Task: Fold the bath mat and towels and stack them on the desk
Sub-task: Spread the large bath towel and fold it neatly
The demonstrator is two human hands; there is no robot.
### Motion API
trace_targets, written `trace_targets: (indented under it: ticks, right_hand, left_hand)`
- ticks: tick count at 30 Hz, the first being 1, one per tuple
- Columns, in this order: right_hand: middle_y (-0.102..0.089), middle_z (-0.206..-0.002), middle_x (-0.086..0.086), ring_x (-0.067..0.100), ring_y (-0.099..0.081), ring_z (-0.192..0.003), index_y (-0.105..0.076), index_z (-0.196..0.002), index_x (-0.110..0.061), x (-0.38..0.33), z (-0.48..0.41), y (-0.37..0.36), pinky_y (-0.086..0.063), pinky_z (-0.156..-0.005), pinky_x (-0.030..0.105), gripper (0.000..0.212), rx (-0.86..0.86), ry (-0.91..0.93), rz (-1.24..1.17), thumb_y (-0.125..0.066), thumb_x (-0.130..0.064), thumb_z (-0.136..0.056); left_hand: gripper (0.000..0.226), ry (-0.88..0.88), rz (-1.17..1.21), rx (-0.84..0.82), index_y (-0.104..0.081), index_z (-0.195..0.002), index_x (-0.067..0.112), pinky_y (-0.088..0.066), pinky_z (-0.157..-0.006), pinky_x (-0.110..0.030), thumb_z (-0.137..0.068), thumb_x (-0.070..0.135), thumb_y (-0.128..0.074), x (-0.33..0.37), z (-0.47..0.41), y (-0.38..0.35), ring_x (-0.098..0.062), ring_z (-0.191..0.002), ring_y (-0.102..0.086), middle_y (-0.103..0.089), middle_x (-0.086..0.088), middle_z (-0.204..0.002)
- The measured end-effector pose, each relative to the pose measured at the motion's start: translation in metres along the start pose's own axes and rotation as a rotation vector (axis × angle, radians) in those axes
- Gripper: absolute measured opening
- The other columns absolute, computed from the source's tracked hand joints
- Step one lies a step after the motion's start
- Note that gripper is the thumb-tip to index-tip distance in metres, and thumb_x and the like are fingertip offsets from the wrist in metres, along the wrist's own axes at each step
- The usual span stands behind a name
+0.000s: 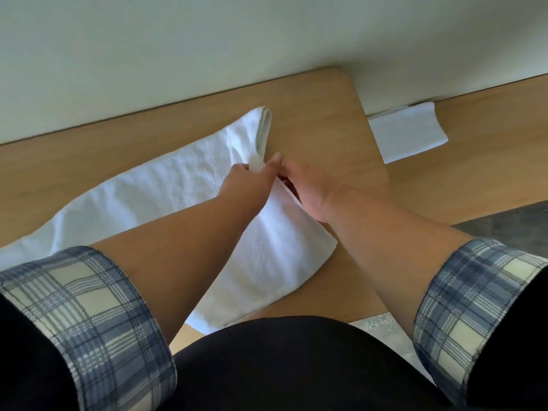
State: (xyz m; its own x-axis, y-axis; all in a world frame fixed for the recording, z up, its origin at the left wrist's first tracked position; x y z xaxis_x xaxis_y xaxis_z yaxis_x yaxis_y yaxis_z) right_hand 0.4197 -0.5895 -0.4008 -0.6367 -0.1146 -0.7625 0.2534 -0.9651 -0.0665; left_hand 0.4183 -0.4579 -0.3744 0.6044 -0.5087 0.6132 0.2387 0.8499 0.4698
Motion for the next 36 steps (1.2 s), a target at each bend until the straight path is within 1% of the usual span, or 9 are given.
trace_targets:
  ticks: [5,11,16,19,22,26,30,33,36]
  right_hand:
    - [-0.074,-0.096,0.0,0.015,-0.068,-0.081,-0.068,-0.099,-0.026,0.006,0.002,-0.001,-0.056,-0.074,0.032,0.021,0.026,0.034,0.028,-0.057,-0.009,-0.092]
    - [-0.069,-0.11,-0.004,0.017,-0.064,-0.102,-0.056,-0.13,-0.031,0.031,0.004,0.003,-0.052,-0.084,0.036,0.049,-0.088,-0.148,0.213,-0.071,-0.045,-0.086]
    - [-0.074,-0.103,-0.002,0.02,-0.069,-0.097,-0.066,-0.122,-0.026,0.042,0.012,0.015,-0.055,-0.086,0.038,0.038,-0.013,-0.147,0.267,-0.069,-0.044,-0.089]
    - [-0.073,-0.104,-0.001,0.019,-0.068,-0.096,-0.067,-0.121,-0.024,0.047,0.021,0.029,-0.053,-0.087,0.036,0.036,0.033,-0.14,0.363,-0.066,-0.043,-0.09]
    - [-0.068,-0.099,0.001,0.022,-0.065,-0.092,-0.066,-0.113,-0.023,0.054,0.031,0.046,-0.054,-0.082,0.037,0.025,0.182,-0.153,0.428,-0.054,-0.036,-0.095]
    - [-0.055,-0.076,-0.001,0.024,-0.054,-0.081,-0.055,-0.08,-0.019,0.073,0.045,0.06,-0.041,-0.066,0.032,0.023,0.305,-0.182,0.485,-0.044,-0.028,-0.097]
    - [-0.063,-0.093,-0.003,0.015,-0.058,-0.083,-0.06,-0.098,-0.021,0.084,0.05,0.058,-0.042,-0.064,0.027,0.026,0.237,-0.189,0.545,-0.057,-0.046,-0.093]
    - [-0.063,-0.1,-0.001,0.018,-0.058,-0.088,-0.06,-0.105,-0.021,0.085,0.047,0.06,-0.039,-0.064,0.026,0.022,0.252,-0.193,0.652,-0.054,-0.04,-0.098]
    - [-0.063,-0.114,0.003,0.022,-0.058,-0.098,-0.057,-0.125,-0.017,0.085,0.05,0.068,-0.04,-0.074,0.029,0.033,0.406,-0.197,0.661,-0.054,-0.037,-0.099]
  left_hand:
    - [0.03,0.001,-0.09,0.123,-0.06,-0.108,0.013,-0.058,-0.082,-0.047,-0.089,0.033,-0.051,-0.002,-0.008,0.021,-0.027,-0.088,-0.065,-0.064,-0.006,-0.098]
    - [0.011,0.011,0.222,0.02,-0.065,-0.092,0.021,-0.061,-0.073,-0.037,-0.093,0.028,-0.057,-0.002,-0.017,0.008,-0.024,-0.089,-0.071,-0.07,-0.006,-0.099]
    - [0.012,0.003,0.235,-0.023,-0.066,-0.087,0.023,-0.061,-0.072,-0.034,-0.096,0.03,-0.061,-0.001,-0.026,-0.002,-0.02,-0.089,-0.071,-0.072,-0.003,-0.097]
    - [0.012,-0.003,0.282,-0.048,-0.066,-0.086,0.021,-0.058,-0.06,-0.024,-0.096,0.024,-0.062,0.0,-0.03,-0.005,-0.013,-0.076,-0.073,-0.073,-0.002,-0.092]
    - [0.011,-0.039,0.264,-0.068,-0.068,-0.102,0.021,-0.056,-0.057,-0.021,-0.096,0.022,-0.059,0.005,-0.031,-0.013,-0.011,-0.082,-0.072,-0.072,0.001,-0.095]
    - [0.052,-0.021,0.205,-0.218,-0.042,-0.146,0.032,-0.06,-0.062,-0.032,-0.096,0.034,-0.059,0.013,-0.026,-0.037,-0.012,-0.097,-0.064,-0.06,0.001,-0.116]
    - [0.051,-0.046,-0.019,-0.245,-0.041,-0.148,0.027,-0.058,-0.082,-0.038,-0.098,0.034,-0.052,0.003,-0.018,-0.057,-0.021,-0.102,-0.061,-0.059,-0.008,-0.124]
    - [0.054,-0.118,-0.031,-0.287,-0.037,-0.149,0.028,-0.05,-0.098,-0.038,-0.097,0.032,-0.049,-0.008,-0.01,-0.059,-0.023,-0.109,-0.061,-0.06,-0.008,-0.128]
    - [0.05,-0.238,-0.109,-0.321,-0.035,-0.149,0.035,-0.04,-0.084,-0.021,-0.1,0.03,-0.045,-0.014,-0.001,-0.051,-0.006,-0.102,-0.054,-0.055,0.009,-0.13]
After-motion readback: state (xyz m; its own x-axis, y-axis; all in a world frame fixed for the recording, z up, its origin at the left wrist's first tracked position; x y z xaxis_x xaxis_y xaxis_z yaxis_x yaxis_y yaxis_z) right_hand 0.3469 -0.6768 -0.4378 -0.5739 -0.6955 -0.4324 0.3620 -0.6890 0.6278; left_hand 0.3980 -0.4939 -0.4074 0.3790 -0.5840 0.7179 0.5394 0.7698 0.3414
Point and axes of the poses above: each hand's wrist, its own z-axis away from the middle knuckle, its own y-axis out of the back of the hand, x = y × z, the point moved 4 cm from there along -z, towards the middle knuckle
